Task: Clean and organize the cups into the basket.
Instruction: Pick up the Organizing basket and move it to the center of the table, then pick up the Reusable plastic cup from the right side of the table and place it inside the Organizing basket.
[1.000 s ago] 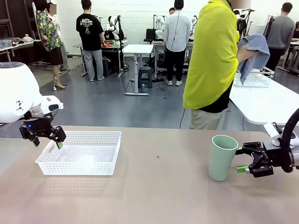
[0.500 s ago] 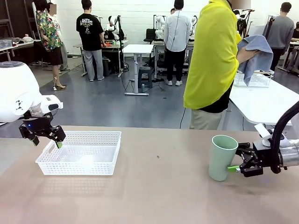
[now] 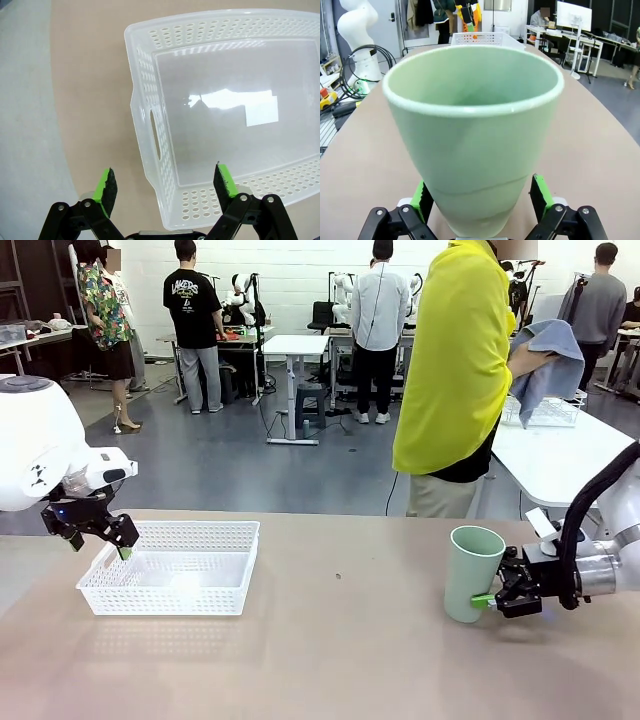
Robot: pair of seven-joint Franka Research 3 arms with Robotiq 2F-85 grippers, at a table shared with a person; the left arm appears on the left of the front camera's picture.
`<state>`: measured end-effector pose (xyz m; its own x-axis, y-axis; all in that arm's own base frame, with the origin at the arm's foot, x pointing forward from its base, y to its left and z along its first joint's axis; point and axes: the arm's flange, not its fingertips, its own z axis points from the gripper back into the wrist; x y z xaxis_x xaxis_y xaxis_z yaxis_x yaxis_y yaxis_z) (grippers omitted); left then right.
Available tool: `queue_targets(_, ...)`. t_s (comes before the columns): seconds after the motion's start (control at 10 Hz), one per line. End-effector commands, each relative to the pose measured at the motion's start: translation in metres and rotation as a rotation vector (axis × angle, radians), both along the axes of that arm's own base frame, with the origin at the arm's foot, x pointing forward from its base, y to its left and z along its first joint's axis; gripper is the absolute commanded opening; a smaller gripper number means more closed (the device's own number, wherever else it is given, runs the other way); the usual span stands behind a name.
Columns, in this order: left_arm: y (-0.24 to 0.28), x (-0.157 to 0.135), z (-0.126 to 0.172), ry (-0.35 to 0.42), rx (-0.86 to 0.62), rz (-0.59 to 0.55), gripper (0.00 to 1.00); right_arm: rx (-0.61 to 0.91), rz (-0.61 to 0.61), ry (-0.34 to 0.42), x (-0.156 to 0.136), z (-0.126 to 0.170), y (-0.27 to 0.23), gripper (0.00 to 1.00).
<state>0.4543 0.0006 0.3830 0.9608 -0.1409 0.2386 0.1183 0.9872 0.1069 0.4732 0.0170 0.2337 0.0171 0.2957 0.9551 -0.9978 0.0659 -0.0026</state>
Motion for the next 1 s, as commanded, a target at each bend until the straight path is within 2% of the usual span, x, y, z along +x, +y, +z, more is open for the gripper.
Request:
queue_targets(0.0,0.01,0.003,-0.008,0.017,0.003,0.004,1.0,0.007,-0.001,-0.019,0.012,-0.012,0.012,1.0)
queue_targets(0.4,0.026,0.029,-0.03,0.142,-0.101,0.095,1.0,0.011,0.019,-0.038,0.012,-0.016,0.017,1.0)
queue_targets(0.5,0.029,0.033,-0.034,0.148,-0.129,0.11,1.0,0.011,0.037,-0.061,0.011,-0.016,0.016,0.93)
queue_targets(0.6,0.033,0.034,-0.036,0.146,-0.148,0.12,0.45,0.012,0.052,-0.062,0.01,-0.016,0.016,0.41)
queue_targets(0.7,0.034,0.035,-0.035,0.145,-0.159,0.138,0.45,0.017,0.05,-0.061,0.01,-0.016,0.016,0.34)
queue_targets(0.8,0.036,0.034,-0.034,0.146,-0.159,0.144,0.0,0.017,0.047,-0.057,0.01,-0.016,0.015,0.0)
queue_targets(0.9,0.038,0.033,-0.033,0.146,-0.159,0.146,0.4,0.013,0.049,-0.056,0.01,-0.016,0.015,0.0)
